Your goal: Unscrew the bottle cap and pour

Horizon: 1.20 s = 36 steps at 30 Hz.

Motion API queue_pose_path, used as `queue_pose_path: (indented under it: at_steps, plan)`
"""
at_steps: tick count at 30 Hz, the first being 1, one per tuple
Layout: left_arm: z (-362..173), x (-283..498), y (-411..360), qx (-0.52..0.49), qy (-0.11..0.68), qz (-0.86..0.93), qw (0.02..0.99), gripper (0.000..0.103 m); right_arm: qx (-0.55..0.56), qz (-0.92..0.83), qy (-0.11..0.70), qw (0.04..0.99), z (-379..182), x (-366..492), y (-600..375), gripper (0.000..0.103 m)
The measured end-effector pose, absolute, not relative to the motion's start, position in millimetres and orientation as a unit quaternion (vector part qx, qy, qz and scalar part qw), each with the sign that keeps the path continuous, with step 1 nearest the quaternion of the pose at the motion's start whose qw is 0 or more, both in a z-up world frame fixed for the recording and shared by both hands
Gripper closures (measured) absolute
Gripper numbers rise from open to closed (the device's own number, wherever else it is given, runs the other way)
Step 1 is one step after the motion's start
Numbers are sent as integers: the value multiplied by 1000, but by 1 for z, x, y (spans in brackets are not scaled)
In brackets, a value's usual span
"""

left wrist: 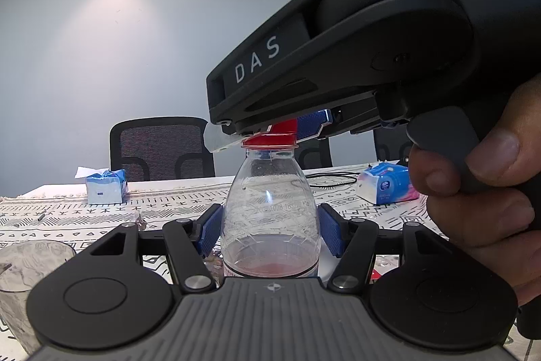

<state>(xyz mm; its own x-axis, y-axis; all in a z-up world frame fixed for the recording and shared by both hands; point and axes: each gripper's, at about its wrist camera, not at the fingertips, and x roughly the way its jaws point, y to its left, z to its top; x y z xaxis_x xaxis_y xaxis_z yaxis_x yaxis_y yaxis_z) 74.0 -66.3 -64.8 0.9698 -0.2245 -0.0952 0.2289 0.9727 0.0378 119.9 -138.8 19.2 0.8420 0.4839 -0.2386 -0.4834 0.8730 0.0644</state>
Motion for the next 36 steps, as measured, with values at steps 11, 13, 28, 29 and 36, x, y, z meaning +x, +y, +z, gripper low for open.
queue_pose_path:
  at_steps: [11, 13, 28, 29, 36]
  plan:
    - [-65, 77, -65, 29, 44, -114, 992, 45, -18, 261, 116, 958, 17, 120, -132, 61]
    - [-65, 76, -65, 29, 44, -113, 992, 45, -20, 260, 116, 958, 17, 120, -132, 61]
    - [-65, 76, -63, 23, 46, -114, 992, 46, -25, 307, 96, 946, 18, 129, -140, 70]
    - [-66, 76, -62, 21, 46, -115, 992, 46, -20, 334, 93, 938, 17, 134, -148, 70]
    - [-66, 73, -62, 19, 46, -124, 991, 46, -15, 494, 24, 869, 0, 165, -187, 70]
